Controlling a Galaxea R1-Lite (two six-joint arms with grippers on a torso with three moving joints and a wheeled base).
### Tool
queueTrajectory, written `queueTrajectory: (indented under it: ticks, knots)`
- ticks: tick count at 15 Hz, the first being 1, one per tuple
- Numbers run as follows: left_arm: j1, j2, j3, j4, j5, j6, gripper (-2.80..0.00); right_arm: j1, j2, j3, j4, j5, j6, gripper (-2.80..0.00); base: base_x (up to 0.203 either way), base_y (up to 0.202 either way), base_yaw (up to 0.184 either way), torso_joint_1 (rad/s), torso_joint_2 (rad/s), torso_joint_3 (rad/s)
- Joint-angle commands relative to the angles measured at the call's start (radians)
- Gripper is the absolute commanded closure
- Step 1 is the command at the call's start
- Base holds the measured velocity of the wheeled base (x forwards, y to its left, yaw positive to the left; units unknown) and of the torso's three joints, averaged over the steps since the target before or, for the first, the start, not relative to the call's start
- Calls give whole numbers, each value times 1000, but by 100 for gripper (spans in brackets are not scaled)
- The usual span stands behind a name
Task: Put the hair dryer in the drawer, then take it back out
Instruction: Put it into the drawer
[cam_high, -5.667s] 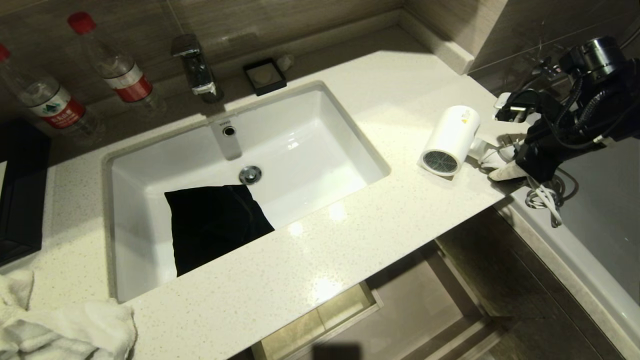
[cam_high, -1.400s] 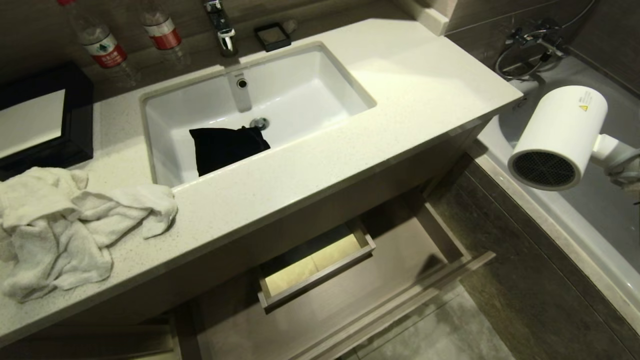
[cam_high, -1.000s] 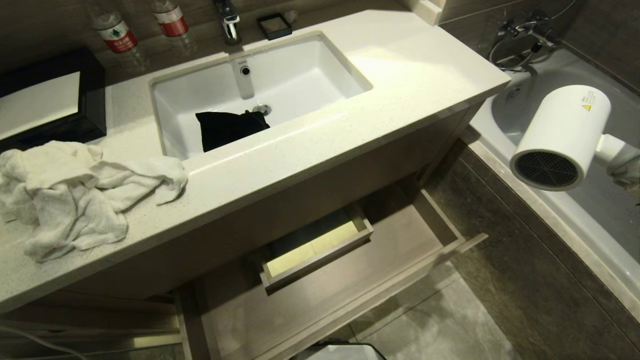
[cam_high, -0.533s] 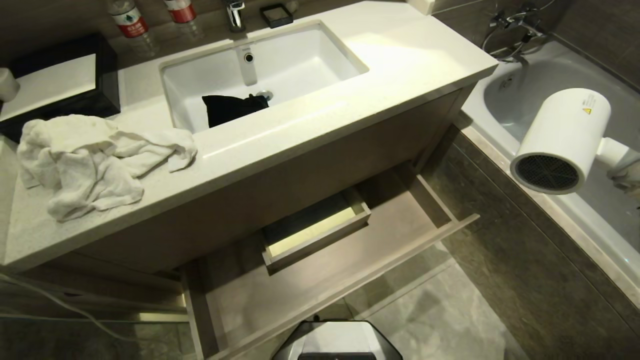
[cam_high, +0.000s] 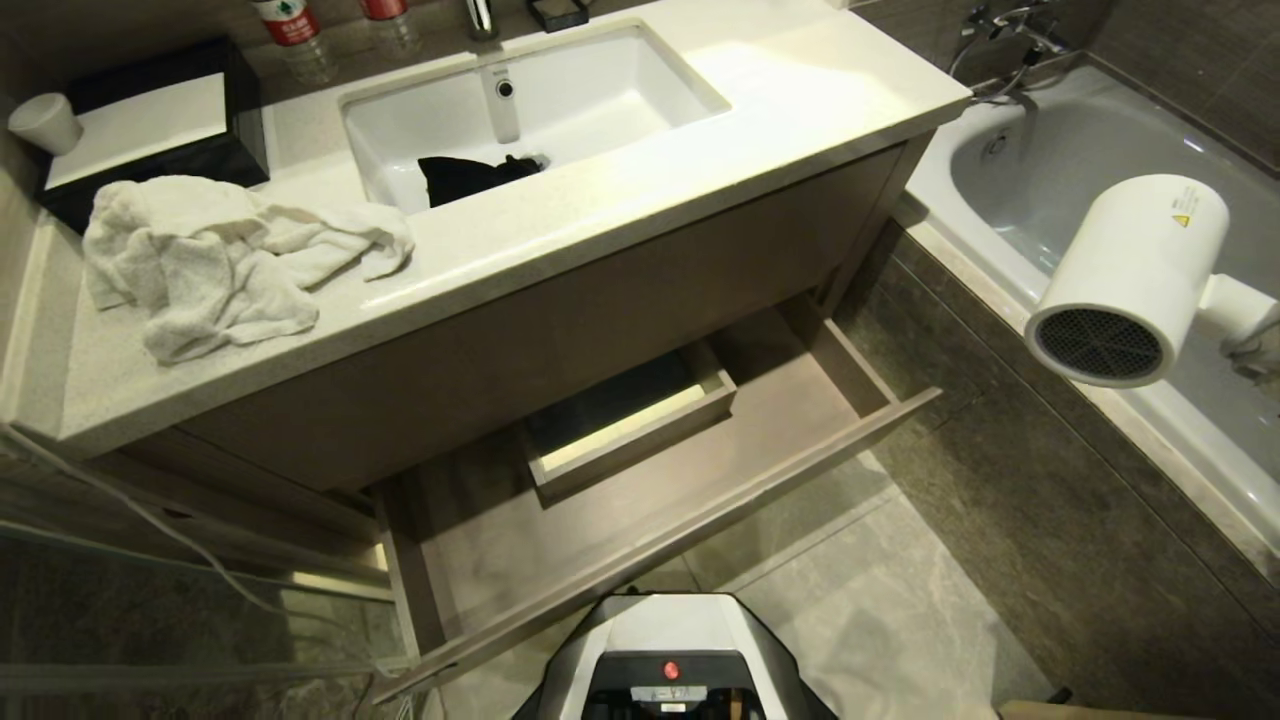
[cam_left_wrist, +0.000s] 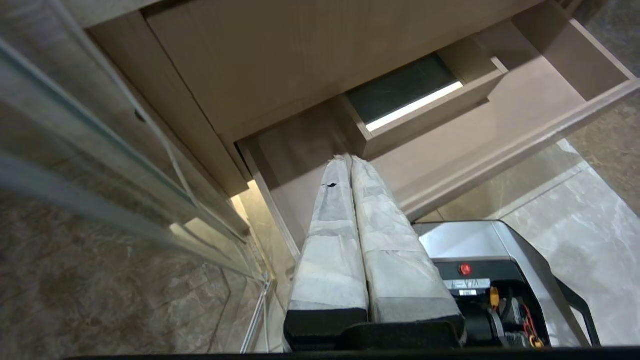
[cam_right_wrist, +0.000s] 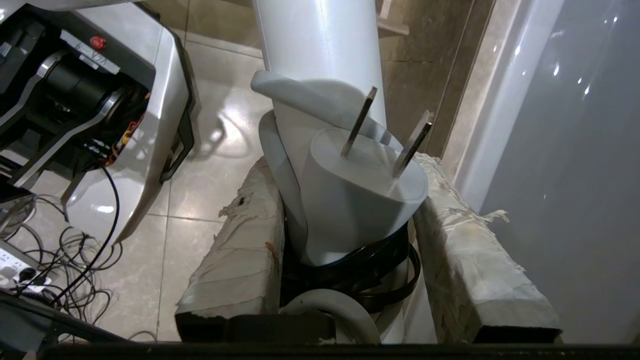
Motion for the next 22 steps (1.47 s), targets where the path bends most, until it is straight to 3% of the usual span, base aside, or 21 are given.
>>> queueTrajectory:
  ticks: [1,22]
  knots:
    - [0,0,0,0,0,0,0,-6,-18,25,-11,1,-4,0,0,0,0,-72,-117,-181]
    - [0,-2,0,0,0,0,0,-20,-44,84,-67,2,-3,0,0,0,0,-233,360,123]
